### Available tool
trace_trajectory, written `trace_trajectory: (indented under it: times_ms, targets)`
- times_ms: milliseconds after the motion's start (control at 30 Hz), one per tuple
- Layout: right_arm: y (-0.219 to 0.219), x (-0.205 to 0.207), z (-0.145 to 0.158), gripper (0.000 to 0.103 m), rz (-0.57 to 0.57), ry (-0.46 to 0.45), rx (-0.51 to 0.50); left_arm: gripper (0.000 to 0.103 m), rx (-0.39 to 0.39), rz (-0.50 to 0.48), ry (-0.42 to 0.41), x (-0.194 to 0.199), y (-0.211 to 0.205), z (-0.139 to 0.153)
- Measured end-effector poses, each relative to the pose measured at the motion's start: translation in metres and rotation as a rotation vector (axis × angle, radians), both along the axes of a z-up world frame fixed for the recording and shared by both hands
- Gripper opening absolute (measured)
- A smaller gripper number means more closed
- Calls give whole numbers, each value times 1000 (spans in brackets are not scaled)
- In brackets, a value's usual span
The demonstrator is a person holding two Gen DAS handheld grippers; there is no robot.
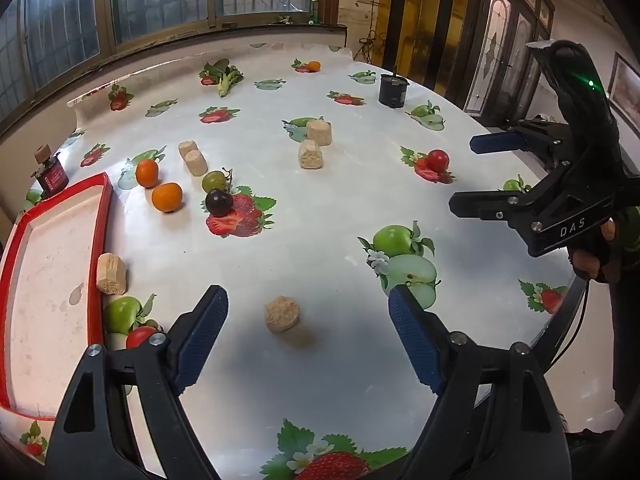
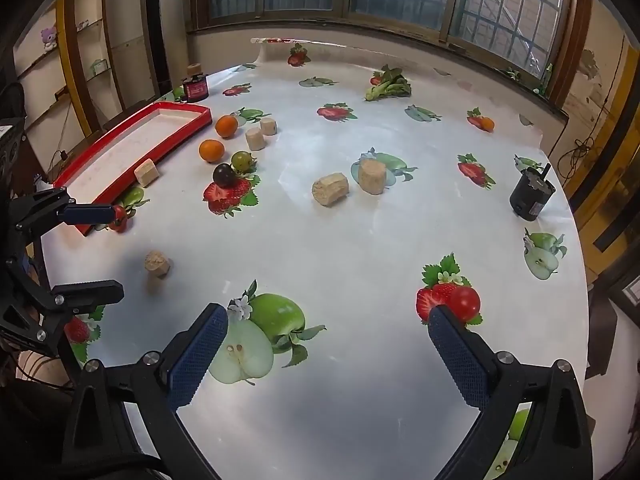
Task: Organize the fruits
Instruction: 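Grasp the tan round ball with the left tool while the right tool grasps a red tomato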
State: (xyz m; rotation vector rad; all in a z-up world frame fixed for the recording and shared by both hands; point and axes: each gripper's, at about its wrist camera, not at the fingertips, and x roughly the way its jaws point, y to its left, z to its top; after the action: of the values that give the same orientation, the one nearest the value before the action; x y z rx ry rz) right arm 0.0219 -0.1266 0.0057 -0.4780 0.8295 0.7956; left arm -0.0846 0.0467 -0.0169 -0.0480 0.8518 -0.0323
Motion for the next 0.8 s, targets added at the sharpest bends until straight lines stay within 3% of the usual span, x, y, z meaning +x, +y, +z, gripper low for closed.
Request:
trace_trajectory:
  times_ms: [800]
  targets:
    - [-20,19,-7,101,-42,30,18,83,-12,25,74,15,10,-19]
